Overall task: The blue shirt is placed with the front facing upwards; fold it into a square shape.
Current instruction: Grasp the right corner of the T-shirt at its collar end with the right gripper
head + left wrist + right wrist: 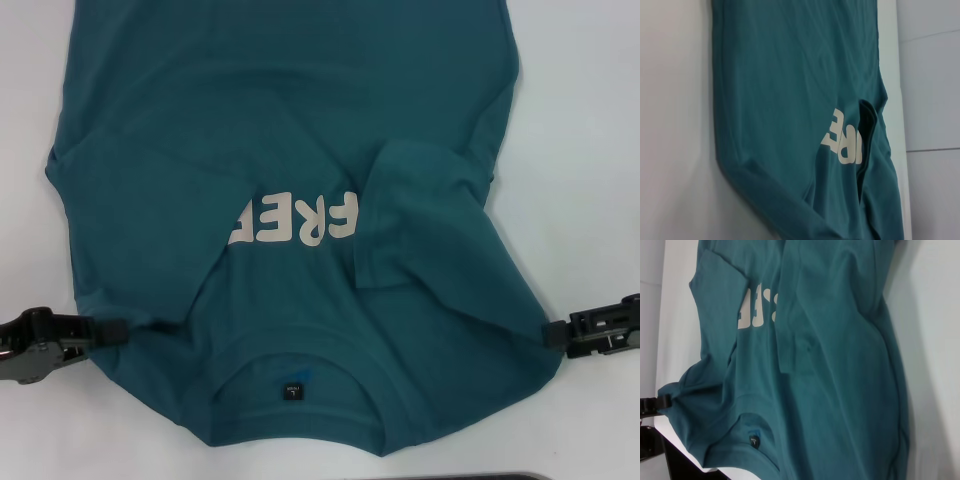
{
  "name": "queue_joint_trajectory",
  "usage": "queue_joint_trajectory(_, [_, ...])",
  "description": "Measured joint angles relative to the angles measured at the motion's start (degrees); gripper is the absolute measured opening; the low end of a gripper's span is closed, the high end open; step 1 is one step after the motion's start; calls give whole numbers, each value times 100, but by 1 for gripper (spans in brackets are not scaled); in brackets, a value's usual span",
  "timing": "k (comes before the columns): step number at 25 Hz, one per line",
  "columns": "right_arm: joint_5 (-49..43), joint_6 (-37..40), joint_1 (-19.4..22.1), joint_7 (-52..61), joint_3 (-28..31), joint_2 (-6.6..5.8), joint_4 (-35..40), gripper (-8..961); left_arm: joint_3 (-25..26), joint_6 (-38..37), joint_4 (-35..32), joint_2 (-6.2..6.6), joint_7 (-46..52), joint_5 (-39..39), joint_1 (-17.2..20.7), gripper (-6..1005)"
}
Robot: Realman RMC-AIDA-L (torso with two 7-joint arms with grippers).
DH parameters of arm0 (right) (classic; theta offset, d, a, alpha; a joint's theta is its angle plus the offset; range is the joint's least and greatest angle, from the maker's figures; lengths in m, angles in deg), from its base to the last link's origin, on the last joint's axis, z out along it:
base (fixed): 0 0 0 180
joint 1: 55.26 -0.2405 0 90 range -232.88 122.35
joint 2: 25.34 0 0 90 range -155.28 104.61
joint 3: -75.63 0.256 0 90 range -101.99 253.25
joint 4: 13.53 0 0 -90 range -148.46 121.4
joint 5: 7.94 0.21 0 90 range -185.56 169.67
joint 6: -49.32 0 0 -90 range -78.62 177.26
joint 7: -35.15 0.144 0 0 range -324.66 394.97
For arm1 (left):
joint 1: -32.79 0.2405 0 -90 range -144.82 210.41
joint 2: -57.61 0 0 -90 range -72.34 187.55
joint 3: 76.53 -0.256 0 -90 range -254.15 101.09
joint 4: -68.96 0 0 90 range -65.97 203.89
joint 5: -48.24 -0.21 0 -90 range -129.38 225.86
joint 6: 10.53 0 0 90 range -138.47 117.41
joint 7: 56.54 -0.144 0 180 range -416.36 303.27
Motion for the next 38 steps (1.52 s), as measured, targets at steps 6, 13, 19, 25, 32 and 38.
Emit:
queue_joint_trajectory(6, [0, -89, -44, 0, -61, 85, -9, 772, -16, 0, 0, -5, -1, 0, -4, 35])
queue_joint_trajectory(13, [1, -152, -87, 13, -113, 104, -10, 766, -16, -1, 0, -9, 7, 0, -4, 36])
queue_joint_trajectory(19, [1, -198, -99, 53, -118, 139, -9, 760, -15, -1, 0, -9, 17, 0, -4, 34])
queue_joint_trajectory(25, [1, -279, -119, 109, -160, 175, -9, 755, -16, -1, 0, -9, 20, 0, -5, 34])
queue_joint_trajectory(32, [1, -361, -161, 140, -210, 198, -81, 748, -11, -1, 0, -9, 31, 0, -11, 35])
queue_joint_trajectory(38, [1, -420, -203, 170, -312, 201, -160, 743, 2, -8, 0, -9, 32, 0, -12, 35])
